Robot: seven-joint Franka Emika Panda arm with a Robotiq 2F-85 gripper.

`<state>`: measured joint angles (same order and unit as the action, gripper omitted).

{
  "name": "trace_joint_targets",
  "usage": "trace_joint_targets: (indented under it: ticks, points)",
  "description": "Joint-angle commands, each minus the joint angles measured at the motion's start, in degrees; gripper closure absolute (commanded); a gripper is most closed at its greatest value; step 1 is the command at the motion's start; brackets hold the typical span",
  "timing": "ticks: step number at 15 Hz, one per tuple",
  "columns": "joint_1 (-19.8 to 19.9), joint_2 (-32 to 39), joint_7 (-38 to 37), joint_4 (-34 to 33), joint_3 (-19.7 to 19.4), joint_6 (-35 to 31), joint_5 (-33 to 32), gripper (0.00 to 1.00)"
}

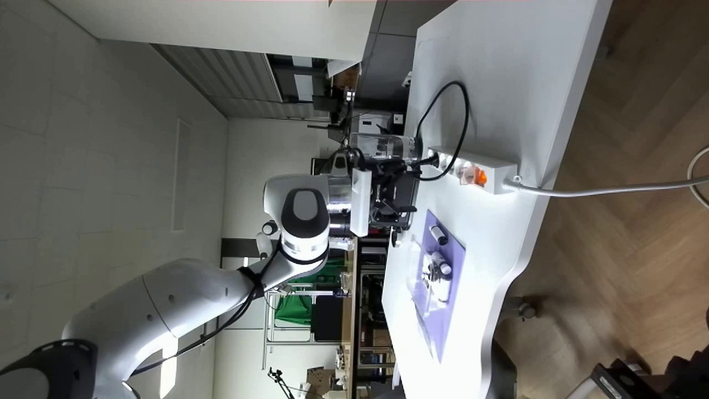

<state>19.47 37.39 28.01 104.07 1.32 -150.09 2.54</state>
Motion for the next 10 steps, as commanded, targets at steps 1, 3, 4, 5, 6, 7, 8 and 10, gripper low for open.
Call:
trace_joint_targets:
  ticks: [1,3,4,5,6,7,8,10]
  points:
    - [2.7,2.5,3.1,-3.5,5.8,1.5,4.7,0.0]
    - [2.7,3.5,3.1,-4.3,6.5,2.4,5.4,0.0]
    - [2.2,3.8,2.3,-4.5,6.1,2.7,5.2,0.0]
    - [1.8,4.0,1.8,-4.6,5.6,2.7,4.9,0.0]
    - [1.5,4.1,1.6,-4.8,5.2,2.7,4.5,0.0]
    - [1.1,4.0,1.2,-4.9,4.6,2.4,3.8,0.0]
    - [0.7,3.8,0.8,-5.0,4.1,2.2,3.3,0.0]
    - [-1.2,2.7,-1.4,-5.2,1.4,2.4,1.2,0.0]
